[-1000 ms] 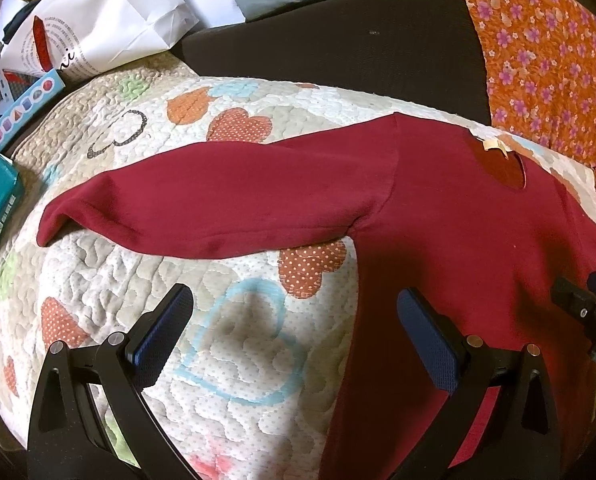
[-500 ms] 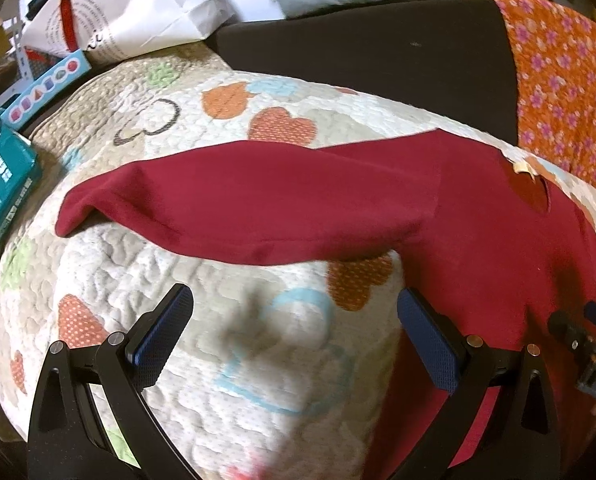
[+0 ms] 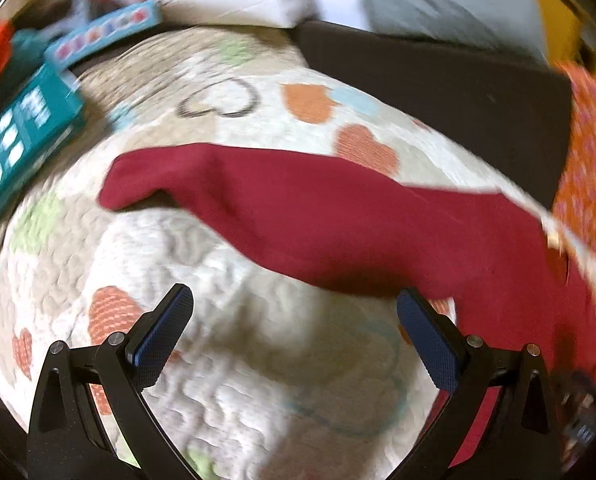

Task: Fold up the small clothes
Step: 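Grasp the sleeve with the left gripper and fold it across the body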

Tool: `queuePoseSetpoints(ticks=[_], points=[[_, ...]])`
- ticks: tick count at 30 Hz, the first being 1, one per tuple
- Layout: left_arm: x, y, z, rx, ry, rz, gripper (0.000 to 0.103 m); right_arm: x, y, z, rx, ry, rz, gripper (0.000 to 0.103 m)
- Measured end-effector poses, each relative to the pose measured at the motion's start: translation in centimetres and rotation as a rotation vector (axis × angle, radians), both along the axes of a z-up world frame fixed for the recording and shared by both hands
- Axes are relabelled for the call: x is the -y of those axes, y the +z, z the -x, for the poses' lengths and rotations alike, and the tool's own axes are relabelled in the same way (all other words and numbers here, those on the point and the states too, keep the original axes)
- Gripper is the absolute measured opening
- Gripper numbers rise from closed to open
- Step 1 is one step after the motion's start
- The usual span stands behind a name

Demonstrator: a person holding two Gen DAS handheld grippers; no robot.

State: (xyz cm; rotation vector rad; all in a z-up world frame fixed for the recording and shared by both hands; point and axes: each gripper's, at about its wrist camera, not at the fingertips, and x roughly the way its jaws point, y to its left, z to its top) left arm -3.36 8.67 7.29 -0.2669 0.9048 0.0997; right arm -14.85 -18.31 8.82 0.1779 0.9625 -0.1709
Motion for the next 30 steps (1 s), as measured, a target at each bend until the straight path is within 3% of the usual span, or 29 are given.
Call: queuePoseSetpoints(ticks=[6, 11, 14, 18, 19, 21, 26, 30], points=[[-6.0, -1.3, -1.4, -0.033, 0.232, 0.269, 0.102, -0.3, -0.4, -0.3, -0.008, 0.009, -0.021, 0.096], [-7.8, -3.0, -4.1, -0.044, 0.303, 0.423, 0.098, -0.6, -0.8, -0.7, -0.024, 0.024, -0.03, 0.096], [-8.2, -3.7, -6.0, -0.029, 0.322, 0.43, 0.089, -0.5, -1.3, -0.9, -0.039, 0.03, -0.036, 0.096], [-8.3, -4.1, -7.4, -0.005, 0.315, 0.317, 0.059, 0.2, -2.0, -0.9, -0.05, 0.015, -0.047, 0.096], [-8.1, -3.9, -7.6, 0.003, 0.296, 0.301, 0.035, 0.4, -2.1, -0.9, -0.05, 0.011, -0.048, 0.096], [-7.3, -3.6, -8.1, -0.008, 0.223, 0.308, 0.014, 0.5, -2.1, -0.9, -0.045, 0.008, -0.046, 0.097], [-2.2, 1.3, -7.0, 0.132, 0.022, 0.272, 0.01, 0.9, -1.7, -1.0, -0.029, 0.007, -0.071, 0.096], [4.5, 6.0, -6.1, 0.231, -0.182, 0.296, 0.01, 2.0, -1.0, -0.6, -0.008, -0.019, -0.084, 0.096]])
